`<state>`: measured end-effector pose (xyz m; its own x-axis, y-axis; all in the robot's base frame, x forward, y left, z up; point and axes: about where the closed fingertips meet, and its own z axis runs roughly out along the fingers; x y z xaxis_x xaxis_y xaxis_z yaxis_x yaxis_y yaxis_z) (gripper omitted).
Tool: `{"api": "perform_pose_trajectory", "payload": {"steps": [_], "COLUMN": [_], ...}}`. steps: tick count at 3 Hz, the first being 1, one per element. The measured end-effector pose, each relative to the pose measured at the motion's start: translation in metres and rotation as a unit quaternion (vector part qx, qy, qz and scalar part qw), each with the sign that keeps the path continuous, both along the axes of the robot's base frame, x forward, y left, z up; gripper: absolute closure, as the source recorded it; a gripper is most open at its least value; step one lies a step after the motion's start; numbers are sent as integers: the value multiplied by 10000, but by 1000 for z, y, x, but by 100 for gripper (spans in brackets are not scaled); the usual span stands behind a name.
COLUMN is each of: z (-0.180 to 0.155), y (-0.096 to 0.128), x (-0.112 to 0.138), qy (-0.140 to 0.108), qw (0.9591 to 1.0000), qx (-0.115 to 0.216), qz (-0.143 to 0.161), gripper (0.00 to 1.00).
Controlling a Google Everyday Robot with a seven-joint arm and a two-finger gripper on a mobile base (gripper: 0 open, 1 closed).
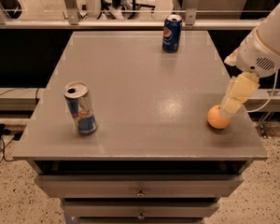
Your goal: Move orange near pepsi can
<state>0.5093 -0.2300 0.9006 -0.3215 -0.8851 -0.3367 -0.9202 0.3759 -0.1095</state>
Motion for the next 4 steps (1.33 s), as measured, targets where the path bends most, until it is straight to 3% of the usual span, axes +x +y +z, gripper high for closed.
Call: {"api": "perform_pose_trajectory", "payload": {"steps": [1, 2, 4], "z": [-24, -22, -37], "y": [1, -13, -14], "x": [15, 7, -15], "qy": [163, 306, 479], "qw": [9995, 9982, 9957], "qx": [252, 411, 703], "qz": [-103, -302, -371], "gripper": [0, 0, 0]}}
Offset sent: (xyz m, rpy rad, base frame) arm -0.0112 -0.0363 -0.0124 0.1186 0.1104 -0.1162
